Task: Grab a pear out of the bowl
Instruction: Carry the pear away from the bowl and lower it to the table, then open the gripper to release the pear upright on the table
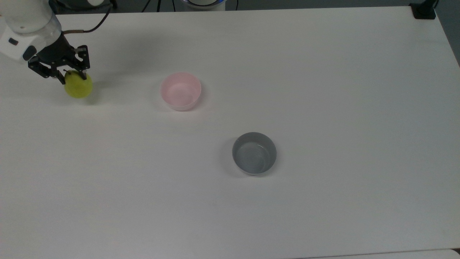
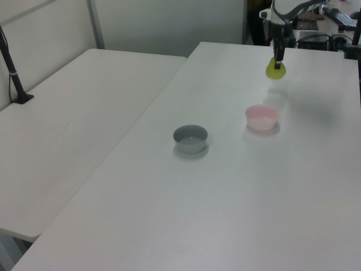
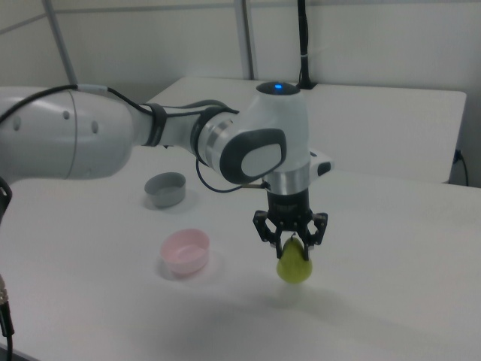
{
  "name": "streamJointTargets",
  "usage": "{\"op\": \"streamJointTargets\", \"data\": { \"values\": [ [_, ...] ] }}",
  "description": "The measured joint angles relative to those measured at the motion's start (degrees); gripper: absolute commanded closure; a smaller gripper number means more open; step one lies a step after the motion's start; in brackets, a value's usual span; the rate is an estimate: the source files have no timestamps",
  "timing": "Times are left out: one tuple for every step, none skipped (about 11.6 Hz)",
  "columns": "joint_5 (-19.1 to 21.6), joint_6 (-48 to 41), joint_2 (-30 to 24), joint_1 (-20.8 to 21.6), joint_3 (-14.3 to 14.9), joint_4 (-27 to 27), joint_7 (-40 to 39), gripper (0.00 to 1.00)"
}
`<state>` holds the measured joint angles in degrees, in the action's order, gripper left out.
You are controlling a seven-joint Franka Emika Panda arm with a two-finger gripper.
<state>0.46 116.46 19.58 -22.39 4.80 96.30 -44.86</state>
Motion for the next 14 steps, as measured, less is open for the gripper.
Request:
{"op": "streamJointTargets", "data": {
  "values": [
    [0.1, 0.8, 1.2, 0.0, 0.2, 0.0, 0.0, 0.98],
    [0.1, 1.3, 2.0, 0.0, 0.2, 0.0, 0.0, 0.98],
    [0.1, 1.3, 2.4, 0.0, 0.2, 0.0, 0.0, 0.98],
    [0.1, 1.5, 2.7, 0.0, 0.2, 0.0, 0.0, 0.98],
    [0.1, 2.4, 2.9, 0.0, 0.2, 0.1, 0.1, 0.98],
    [0.1, 3.8, 3.2, 0.0, 0.2, 0.4, 0.5, 0.96],
    [0.1, 4.5, 3.5, 0.0, 0.2, 0.7, 0.8, 0.91],
    [0.2, 4.6, 3.8, 0.0, 0.2, 0.8, 1.1, 0.81],
    [0.2, 4.7, 4.0, 0.0, 0.2, 0.8, 1.3, 0.73],
    [0.2, 4.7, 4.0, 0.0, 0.2, 0.8, 1.3, 0.64],
    [0.2, 4.7, 4.0, 0.0, 0.2, 0.8, 1.4, 0.49],
    [0.2, 4.7, 4.0, 0.0, 0.2, 0.8, 1.9, 0.25],
    [0.2, 4.7, 3.9, 0.0, 0.3, 0.8, 2.8, 0.09],
    [0.2, 4.7, 3.7, 0.0, 0.3, 0.7, 3.9, 0.00]
  ]
}}
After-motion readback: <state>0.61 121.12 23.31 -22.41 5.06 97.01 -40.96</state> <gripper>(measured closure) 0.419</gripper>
